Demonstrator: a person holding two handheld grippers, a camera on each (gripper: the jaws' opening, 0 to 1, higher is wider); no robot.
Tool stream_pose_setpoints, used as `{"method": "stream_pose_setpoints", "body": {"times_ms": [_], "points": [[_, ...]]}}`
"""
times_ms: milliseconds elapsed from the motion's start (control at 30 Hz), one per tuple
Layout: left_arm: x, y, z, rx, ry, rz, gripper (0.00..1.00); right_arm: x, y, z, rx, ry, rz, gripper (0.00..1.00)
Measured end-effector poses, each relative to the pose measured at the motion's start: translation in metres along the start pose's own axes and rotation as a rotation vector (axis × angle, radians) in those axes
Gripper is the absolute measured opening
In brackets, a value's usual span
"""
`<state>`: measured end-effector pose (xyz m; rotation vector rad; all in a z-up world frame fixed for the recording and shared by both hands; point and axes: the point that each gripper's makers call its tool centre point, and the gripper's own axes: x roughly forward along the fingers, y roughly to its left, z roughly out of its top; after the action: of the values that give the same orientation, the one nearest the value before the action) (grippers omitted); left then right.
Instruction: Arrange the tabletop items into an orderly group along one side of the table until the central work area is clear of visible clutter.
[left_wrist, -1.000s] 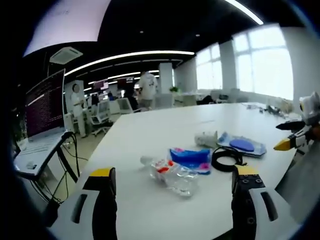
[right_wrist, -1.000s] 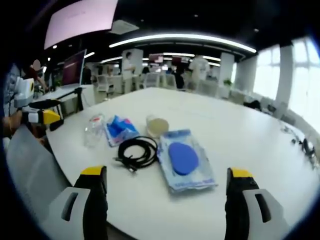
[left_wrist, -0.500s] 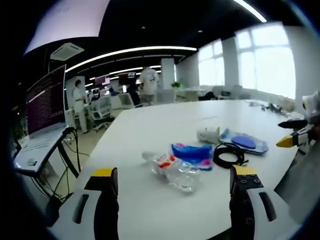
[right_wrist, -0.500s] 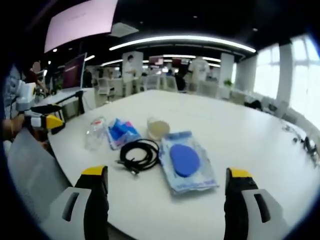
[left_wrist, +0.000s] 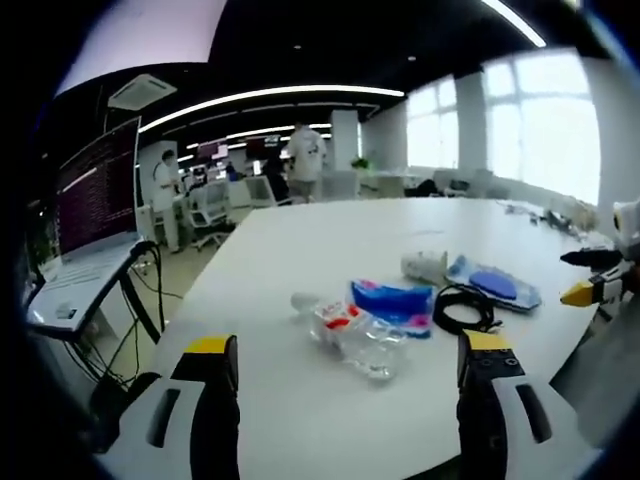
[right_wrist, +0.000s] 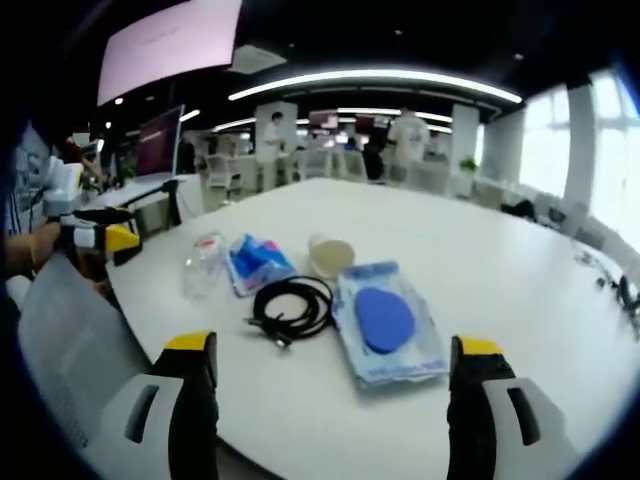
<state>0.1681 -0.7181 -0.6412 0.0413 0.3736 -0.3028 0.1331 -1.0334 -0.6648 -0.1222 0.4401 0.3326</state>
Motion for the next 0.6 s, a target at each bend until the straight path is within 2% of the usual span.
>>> {"method": "stream_pose_setpoints", "body": {"times_ms": [33,133,267,367,467,600], "points": [[-0.001,0.004,0.002,-0.024,0.0,0.011,0.87,0.0,0.001,0.001,-0.005,-0.004,0.004,0.94],[-0.001,0.006,0.002,-0.03,-0.01,0.024,0.88,0.0,0.0,0.0,-0.004,0.002,0.004,0.94],[0.0,0.003,-0.003,-0.02,0.023,0.008,0.87,0.0,-0.001,0.0,0.014,0.001,0.005,0.94],[0.0,0.0,-0.004,-0.015,0.027,-0.007,0.86,0.0,-0.002,-0.001,-0.003,0.004,-0.006,0.94],[0.0,0.0,-0.004,-0.01,0.025,-0.006,0.86,-0.001,-0.004,0.001,0.022,-0.005,-0.011,0.93],[0.001,0.003,-0.008,-0.043,0.068,0.0,0.8,0.0,-0.006,0.001,0.034,-0.005,-0.018,0.93]]}}
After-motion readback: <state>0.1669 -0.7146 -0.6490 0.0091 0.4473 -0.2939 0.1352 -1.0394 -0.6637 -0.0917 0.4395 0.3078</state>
